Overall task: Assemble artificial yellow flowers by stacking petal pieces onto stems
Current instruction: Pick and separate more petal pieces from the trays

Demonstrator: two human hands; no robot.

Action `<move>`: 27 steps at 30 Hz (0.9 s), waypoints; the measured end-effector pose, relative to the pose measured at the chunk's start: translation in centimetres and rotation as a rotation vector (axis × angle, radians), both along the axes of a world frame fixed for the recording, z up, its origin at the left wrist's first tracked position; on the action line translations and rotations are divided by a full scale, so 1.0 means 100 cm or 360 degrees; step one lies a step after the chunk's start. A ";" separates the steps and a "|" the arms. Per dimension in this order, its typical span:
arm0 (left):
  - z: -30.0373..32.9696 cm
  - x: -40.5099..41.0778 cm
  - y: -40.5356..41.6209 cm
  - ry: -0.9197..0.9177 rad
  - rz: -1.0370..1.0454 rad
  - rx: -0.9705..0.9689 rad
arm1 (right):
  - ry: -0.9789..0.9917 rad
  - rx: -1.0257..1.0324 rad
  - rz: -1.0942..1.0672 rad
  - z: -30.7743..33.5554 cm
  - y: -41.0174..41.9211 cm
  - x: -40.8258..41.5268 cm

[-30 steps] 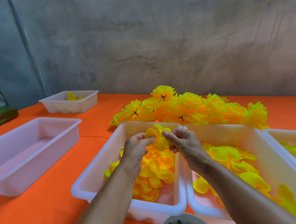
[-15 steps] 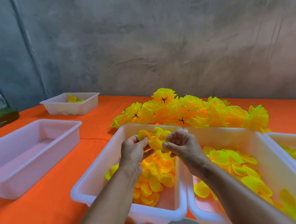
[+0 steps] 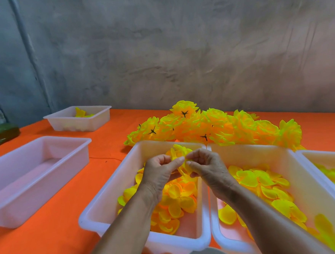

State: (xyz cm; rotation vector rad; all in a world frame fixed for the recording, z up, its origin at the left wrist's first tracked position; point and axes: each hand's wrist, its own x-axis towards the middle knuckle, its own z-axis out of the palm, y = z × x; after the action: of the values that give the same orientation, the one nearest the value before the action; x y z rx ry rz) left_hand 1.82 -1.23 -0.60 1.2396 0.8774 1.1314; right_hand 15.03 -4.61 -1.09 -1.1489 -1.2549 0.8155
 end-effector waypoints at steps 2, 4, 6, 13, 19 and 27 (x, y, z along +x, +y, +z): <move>0.000 -0.001 0.000 0.0039 0.0011 0.0015 | -0.0007 -0.0002 0.0014 0.001 -0.001 0.000; 0.000 -0.002 0.001 0.0018 0.0027 -0.0007 | 0.0005 -0.0006 0.0003 0.001 -0.001 -0.001; 0.000 -0.004 0.003 -0.0049 0.0075 -0.0057 | 0.0016 -0.0009 -0.0011 0.002 -0.001 -0.002; 0.002 -0.003 0.006 -0.0189 0.0246 -0.0098 | -0.0061 -0.0048 -0.0081 0.004 -0.001 -0.003; 0.001 -0.004 0.001 -0.0047 0.0051 0.0012 | 0.0019 0.0010 -0.0115 0.001 -0.001 -0.002; 0.001 -0.005 0.007 -0.0088 0.0386 0.0033 | 0.0075 0.0026 -0.0138 0.001 0.000 -0.002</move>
State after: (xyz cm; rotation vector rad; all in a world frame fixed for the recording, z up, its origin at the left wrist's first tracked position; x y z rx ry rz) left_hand 1.33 -0.48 -0.55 1.1340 0.9951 1.3636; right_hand 14.83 -4.60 -1.02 -1.1566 -1.1633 0.7623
